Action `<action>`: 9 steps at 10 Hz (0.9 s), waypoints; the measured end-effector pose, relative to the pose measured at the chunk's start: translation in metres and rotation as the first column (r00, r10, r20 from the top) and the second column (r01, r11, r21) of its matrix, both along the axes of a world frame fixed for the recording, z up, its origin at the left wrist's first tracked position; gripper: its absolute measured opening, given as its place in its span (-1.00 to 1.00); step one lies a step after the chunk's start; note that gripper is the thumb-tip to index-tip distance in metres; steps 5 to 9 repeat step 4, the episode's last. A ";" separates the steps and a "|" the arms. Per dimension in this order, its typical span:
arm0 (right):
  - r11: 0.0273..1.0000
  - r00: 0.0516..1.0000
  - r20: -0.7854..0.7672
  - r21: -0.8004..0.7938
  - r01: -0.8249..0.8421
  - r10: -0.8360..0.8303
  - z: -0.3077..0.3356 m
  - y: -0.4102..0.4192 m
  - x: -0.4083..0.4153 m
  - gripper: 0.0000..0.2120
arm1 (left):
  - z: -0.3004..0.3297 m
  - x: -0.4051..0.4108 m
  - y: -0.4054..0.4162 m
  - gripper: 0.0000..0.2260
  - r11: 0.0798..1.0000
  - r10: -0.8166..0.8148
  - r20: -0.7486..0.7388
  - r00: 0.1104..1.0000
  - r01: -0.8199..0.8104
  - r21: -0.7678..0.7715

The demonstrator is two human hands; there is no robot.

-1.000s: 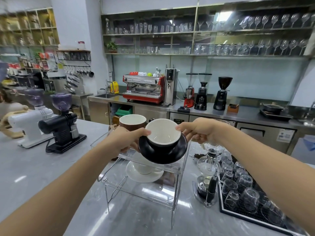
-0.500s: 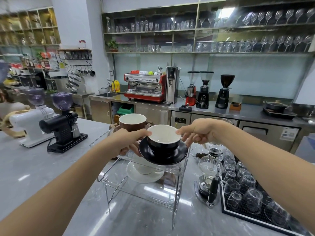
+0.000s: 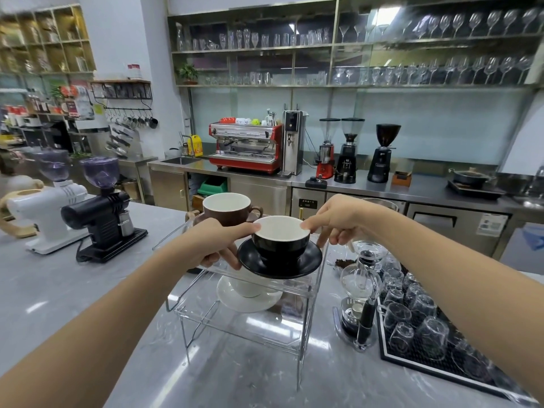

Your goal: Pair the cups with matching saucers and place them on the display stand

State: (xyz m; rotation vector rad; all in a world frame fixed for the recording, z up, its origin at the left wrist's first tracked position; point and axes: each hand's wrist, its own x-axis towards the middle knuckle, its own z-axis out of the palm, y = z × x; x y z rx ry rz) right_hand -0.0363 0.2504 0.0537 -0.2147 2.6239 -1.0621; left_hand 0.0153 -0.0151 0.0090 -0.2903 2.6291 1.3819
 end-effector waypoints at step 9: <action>0.963 0.870 -0.421 -0.179 0.199 -0.258 -0.008 -0.010 0.031 -0.79 | -0.003 0.010 0.009 -0.50 0.968 0.031 -0.439 0.898 -0.137 -0.212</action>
